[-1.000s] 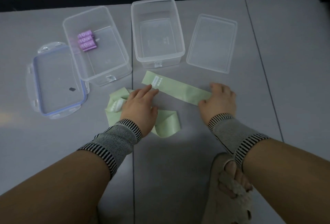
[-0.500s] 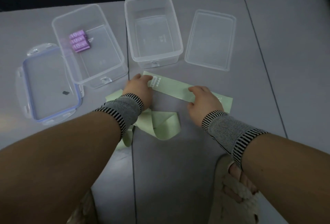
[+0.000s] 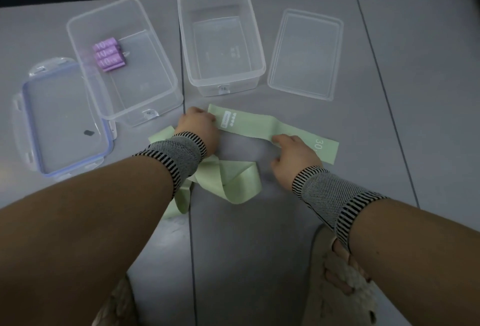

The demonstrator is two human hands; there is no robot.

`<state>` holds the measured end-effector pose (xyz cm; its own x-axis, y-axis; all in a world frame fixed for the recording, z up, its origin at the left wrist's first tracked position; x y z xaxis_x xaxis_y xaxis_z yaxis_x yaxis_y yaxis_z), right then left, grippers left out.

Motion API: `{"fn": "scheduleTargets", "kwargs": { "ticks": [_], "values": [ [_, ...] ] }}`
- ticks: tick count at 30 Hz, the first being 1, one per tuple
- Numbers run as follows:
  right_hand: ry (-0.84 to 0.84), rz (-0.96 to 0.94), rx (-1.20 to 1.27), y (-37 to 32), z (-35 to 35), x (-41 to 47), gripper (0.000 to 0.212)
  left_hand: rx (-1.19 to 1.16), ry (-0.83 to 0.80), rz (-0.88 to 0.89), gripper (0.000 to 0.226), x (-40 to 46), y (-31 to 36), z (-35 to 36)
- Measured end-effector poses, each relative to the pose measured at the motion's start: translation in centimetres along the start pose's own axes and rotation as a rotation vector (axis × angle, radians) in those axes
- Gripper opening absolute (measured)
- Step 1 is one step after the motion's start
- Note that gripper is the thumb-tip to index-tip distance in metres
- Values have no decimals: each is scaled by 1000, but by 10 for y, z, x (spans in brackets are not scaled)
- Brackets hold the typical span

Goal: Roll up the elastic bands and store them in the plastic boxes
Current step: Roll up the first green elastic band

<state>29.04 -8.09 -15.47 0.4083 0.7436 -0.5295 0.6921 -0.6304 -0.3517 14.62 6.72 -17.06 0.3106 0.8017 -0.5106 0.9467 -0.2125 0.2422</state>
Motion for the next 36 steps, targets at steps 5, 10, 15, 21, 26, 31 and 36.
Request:
{"fn": "scheduleTargets", "kwargs": {
  "ticks": [5,10,15,21,26,31,36],
  "values": [
    [21,-2,-4,1,-1,-2,50,-180,238,32,21,-21,-2,-25],
    [72,-79,-2,-11,-3,-13,47,-544,259,-128,34,-67,-34,-21],
    [100,-303,52,-62,1,-30,40,-876,99,-292,29,-78,-45,-2],
    [1,-364,91,-92,22,-34,46,-1044,7,-295,4,-80,-39,0],
    [57,-354,166,-89,19,-38,37,-1110,-96,-230,10,-92,-33,-3],
    [160,-402,166,-99,-15,-43,22,-936,-36,-84,6,-96,-24,-40],
    [193,-413,232,-113,-75,-61,20,-614,53,188,33,-114,11,-99]
  ]
}}
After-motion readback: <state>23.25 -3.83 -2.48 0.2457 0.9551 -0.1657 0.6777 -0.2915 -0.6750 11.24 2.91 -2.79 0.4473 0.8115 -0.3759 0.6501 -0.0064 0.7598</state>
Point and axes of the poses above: each hand's wrist, its own x-axis towards the middle knuckle, its own z-axis out of the palm, y = z × x, the point moved 7 cm from there along x, towards the middle knuckle, and after that the axes turned 1 degree about z, right-handed, at the moved point
